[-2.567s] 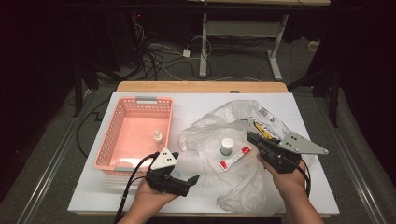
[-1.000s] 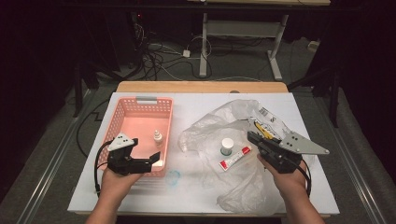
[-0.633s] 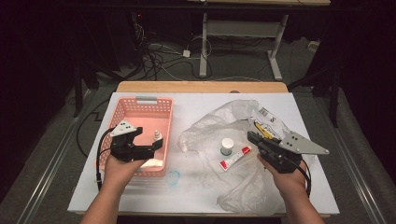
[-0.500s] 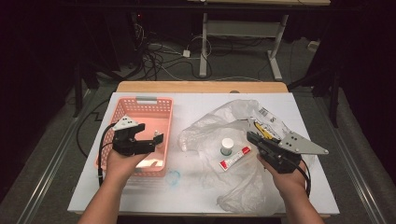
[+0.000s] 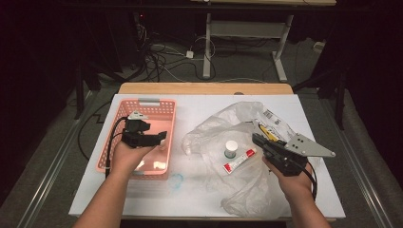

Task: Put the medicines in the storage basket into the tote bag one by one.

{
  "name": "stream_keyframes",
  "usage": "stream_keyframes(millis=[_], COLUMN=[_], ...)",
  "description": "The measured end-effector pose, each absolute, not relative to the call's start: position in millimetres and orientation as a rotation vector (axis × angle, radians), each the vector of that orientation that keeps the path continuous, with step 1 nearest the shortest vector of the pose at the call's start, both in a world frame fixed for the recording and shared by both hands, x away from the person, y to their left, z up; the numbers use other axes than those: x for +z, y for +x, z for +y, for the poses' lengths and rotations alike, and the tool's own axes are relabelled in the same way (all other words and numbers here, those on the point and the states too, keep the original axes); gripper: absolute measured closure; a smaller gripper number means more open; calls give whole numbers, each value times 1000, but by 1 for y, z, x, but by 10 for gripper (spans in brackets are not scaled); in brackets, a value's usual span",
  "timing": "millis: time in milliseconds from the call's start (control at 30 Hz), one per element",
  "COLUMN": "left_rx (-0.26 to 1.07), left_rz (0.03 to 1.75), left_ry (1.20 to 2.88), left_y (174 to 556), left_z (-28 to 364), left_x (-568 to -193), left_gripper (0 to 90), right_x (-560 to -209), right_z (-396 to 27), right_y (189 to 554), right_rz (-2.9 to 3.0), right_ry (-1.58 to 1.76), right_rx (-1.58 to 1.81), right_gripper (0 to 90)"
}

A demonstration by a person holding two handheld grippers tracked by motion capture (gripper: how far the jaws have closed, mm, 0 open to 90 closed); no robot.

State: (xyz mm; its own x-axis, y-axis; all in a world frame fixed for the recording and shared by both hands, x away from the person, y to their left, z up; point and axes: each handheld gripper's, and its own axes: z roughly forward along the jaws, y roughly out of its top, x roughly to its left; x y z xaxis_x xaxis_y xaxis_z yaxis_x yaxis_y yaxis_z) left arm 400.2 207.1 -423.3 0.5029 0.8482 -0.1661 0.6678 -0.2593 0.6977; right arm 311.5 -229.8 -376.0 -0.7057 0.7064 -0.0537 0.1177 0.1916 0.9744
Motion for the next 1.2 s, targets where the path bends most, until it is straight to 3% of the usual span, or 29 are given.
stream_keyframes(millis=[367, 600, 767, 1200], left_rx=[219, 213, 242, 281], left_rz=[1276, 1269, 1249, 1235], left_ry=[2180, 2257, 2279, 2270], left_y=[412, 415, 413, 410], left_z=[196, 190, 187, 185], left_x=[-440, -445, -445, -443], left_gripper=[328, 436, 566, 577], right_x=[-377, -377, -377, -378], right_z=[-229, -227, -228, -229], right_y=[312, 311, 311, 312], right_rz=[1976, 1978, 1976, 1979], right_ry=[768, 766, 760, 766], right_rx=[1548, 1546, 1542, 1545], right_gripper=[900, 900, 900, 900])
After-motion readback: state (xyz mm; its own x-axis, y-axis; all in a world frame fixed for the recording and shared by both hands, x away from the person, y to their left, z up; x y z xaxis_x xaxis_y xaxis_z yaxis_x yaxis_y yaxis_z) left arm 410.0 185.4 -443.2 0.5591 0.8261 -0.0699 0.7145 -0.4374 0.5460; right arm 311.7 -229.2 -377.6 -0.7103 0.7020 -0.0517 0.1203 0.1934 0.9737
